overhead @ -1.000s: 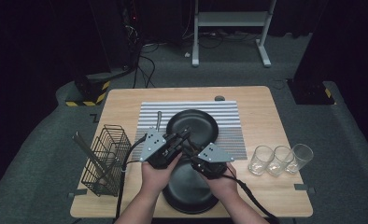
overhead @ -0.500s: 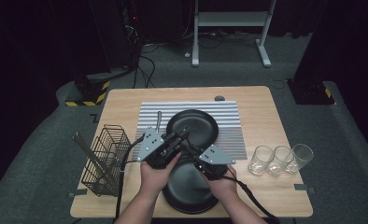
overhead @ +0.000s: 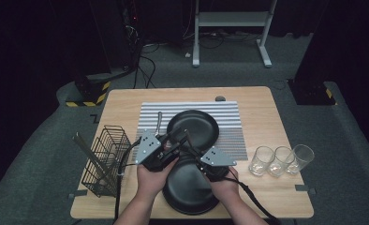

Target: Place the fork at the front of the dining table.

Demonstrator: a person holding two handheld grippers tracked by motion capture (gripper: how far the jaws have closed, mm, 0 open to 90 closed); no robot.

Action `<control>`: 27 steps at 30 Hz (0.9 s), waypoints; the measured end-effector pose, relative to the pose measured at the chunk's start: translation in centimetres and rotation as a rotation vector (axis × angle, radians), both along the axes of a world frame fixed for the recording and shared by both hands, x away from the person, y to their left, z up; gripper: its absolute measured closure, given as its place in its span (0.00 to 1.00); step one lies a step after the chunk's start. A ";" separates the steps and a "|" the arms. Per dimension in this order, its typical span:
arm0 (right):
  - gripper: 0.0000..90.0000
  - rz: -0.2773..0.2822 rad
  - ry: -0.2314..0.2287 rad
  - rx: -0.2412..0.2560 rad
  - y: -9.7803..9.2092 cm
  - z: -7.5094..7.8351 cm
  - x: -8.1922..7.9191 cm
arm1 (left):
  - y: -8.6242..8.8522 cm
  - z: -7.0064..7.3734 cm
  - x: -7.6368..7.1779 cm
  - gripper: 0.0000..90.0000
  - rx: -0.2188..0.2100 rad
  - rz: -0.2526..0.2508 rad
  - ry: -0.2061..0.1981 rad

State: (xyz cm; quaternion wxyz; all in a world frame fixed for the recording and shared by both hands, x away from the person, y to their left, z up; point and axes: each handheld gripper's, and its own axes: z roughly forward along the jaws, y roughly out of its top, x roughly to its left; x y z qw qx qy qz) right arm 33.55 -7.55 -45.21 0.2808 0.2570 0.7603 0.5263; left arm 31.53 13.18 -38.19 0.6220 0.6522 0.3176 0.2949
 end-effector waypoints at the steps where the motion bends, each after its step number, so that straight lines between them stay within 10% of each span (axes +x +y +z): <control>1: 0.95 0.000 0.000 0.001 -0.1 0.0 0.0 | 0.3 -0.2 -0.1 0.68 0.011 0.013 -0.002; 27: 0.94 -0.047 0.018 0.034 -2.8 -0.1 -0.2 | 7.2 -8.6 -1.3 0.55 0.195 0.196 0.193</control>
